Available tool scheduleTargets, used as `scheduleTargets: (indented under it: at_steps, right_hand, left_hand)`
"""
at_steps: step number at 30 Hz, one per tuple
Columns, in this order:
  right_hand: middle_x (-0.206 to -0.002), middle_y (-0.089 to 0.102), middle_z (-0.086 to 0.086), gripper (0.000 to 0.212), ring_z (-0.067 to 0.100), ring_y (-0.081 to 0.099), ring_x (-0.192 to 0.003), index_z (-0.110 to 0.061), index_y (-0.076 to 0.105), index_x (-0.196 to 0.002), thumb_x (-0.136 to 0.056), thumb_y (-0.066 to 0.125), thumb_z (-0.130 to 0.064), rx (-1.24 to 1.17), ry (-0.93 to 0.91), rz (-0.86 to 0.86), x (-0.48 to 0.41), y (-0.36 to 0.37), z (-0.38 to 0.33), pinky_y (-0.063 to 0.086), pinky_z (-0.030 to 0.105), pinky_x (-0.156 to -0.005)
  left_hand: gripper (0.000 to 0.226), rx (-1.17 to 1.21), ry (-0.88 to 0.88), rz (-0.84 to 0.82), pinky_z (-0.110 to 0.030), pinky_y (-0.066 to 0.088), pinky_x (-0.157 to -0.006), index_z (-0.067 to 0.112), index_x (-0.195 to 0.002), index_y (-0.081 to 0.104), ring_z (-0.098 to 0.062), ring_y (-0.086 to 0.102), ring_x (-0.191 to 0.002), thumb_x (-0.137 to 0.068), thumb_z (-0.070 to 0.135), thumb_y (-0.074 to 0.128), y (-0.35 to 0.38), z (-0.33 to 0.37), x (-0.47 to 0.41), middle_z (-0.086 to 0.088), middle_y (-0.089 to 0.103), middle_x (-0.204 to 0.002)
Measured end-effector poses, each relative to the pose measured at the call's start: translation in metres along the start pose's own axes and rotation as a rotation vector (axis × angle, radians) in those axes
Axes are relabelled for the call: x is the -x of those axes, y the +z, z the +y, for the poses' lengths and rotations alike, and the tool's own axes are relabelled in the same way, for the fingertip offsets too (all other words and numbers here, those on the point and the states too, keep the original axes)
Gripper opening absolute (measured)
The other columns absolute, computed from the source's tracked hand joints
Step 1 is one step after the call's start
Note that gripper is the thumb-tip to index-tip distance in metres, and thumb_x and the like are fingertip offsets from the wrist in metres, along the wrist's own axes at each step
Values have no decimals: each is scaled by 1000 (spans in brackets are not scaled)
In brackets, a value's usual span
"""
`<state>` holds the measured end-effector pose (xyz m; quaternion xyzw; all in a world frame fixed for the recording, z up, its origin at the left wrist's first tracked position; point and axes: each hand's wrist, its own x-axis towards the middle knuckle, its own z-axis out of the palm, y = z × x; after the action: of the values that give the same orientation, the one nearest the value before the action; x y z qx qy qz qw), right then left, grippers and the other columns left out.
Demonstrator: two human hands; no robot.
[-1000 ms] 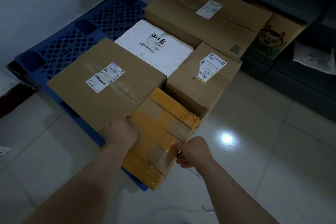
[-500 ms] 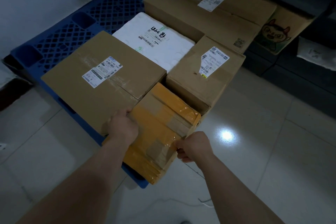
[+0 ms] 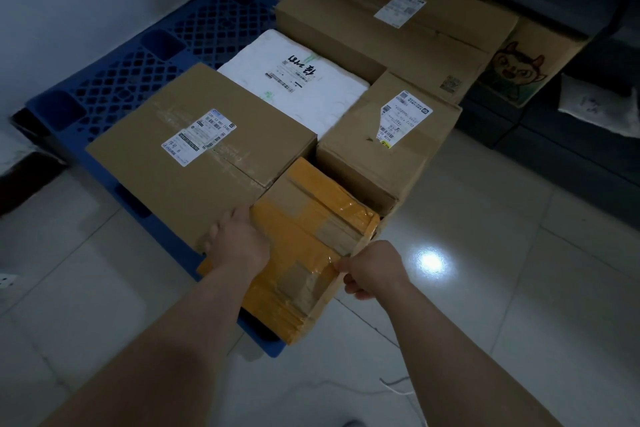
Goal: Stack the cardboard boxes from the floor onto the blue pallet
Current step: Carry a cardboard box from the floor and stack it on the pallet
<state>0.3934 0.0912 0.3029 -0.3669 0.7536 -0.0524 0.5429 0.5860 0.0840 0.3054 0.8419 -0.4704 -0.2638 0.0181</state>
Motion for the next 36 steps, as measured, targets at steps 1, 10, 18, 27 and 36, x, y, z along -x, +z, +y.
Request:
scheduleTargets:
  at_steps: [1, 10, 18, 27, 36]
  right_hand:
    - [-78, 73, 11, 19, 22, 72, -69, -7, 64, -83, -78, 75, -22, 0, -8, 17, 2, -3, -1, 61, 36, -68]
    - [-81, 65, 8, 31, 19, 62, -72, -2, 69, -93, -78, 75, -29, 34, -86, 151, 78, -84, -34, 56, 33, -71]
    - [-80, 65, 19, 30, 24, 63, -71, 4, 69, -81, -81, 70, -26, 91, -200, 413, 238, -224, -72, 47, 32, -65]
    - [-125, 64, 7, 55, 22, 61, -108, -9, 56, -132, -86, 70, -36, 6, -247, 635, 432, -353, -27, 50, 34, -94]
    - [-129, 60, 4, 63, 17, 62, -105, -15, 48, -139, -85, 71, -37, -106, -73, 814, 556, -426, 124, 52, 29, -88]
  left_hand:
    - [47, 7, 9, -14, -49, 30, -107, 25, -141, 37, -32, 35, -132, -95, 22, 47, -2, 1, 3, -6, 41, -143]
    - [54, 286, 131, -103, -47, 52, -92, 16, -142, 38, -31, 56, -112, -92, 28, 54, -69, 51, 57, -9, 51, -136]
    - [48, 425, 356, -70, -34, 46, -90, 17, -144, 38, -26, 51, -123, -97, 21, 50, -203, 139, 165, -5, 46, -145]
    - [50, 398, 664, -143, -38, 45, -99, 20, -141, 42, -23, 51, -123, -94, 28, 54, -291, 222, 325, -2, 52, -138]
    - [51, 280, 987, -290, -29, 43, -92, 18, -143, 41, -21, 51, -123, -95, 28, 55, -263, 329, 492, -3, 52, -138]
